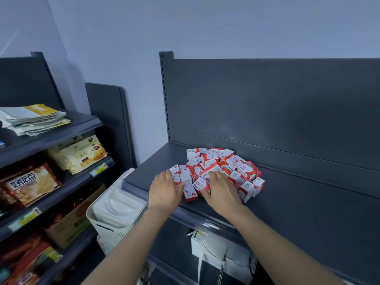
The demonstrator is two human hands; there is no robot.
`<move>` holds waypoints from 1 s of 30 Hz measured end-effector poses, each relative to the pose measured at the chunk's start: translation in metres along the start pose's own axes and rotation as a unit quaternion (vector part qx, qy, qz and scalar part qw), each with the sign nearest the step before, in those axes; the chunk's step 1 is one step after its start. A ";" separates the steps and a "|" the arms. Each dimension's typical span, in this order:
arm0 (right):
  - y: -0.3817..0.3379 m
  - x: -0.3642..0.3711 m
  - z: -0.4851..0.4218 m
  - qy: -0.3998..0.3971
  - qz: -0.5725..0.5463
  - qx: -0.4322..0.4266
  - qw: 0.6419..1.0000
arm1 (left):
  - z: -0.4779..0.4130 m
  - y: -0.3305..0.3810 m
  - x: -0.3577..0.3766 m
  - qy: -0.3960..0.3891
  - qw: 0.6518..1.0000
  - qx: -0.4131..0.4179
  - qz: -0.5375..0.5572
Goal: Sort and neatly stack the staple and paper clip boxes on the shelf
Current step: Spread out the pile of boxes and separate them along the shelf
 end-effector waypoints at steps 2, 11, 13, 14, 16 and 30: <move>-0.005 0.010 -0.006 -0.014 0.008 0.001 1.000 | -0.002 -0.008 0.006 -0.028 0.999 -0.034 -0.004; -0.002 0.041 -0.021 -0.062 0.025 0.012 0.998 | -0.022 -0.018 0.026 -0.068 0.987 -0.135 0.059; -0.002 0.047 -0.021 -0.071 0.021 0.004 0.997 | -0.025 -0.017 0.030 -0.057 0.982 -0.160 0.085; -0.003 0.049 -0.021 -0.073 0.017 0.002 0.997 | -0.027 -0.016 0.031 -0.051 0.980 -0.168 0.091; -0.003 0.053 -0.022 -0.069 0.013 0.001 0.998 | -0.029 -0.016 0.033 -0.044 0.979 -0.174 0.097; 0.029 -0.001 -0.010 0.019 -0.058 0.034 0.998 | -0.039 0.017 -0.005 0.115 0.969 -0.086 0.200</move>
Point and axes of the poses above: each hand's wrist, its own z-axis away from the middle knuckle, its own x-axis out of the palm, y = z × x, the point moved 7 cm from there along -z, towards the middle knuckle, and after that the axes turned 11 degrees about x, right-handed, at the moved point
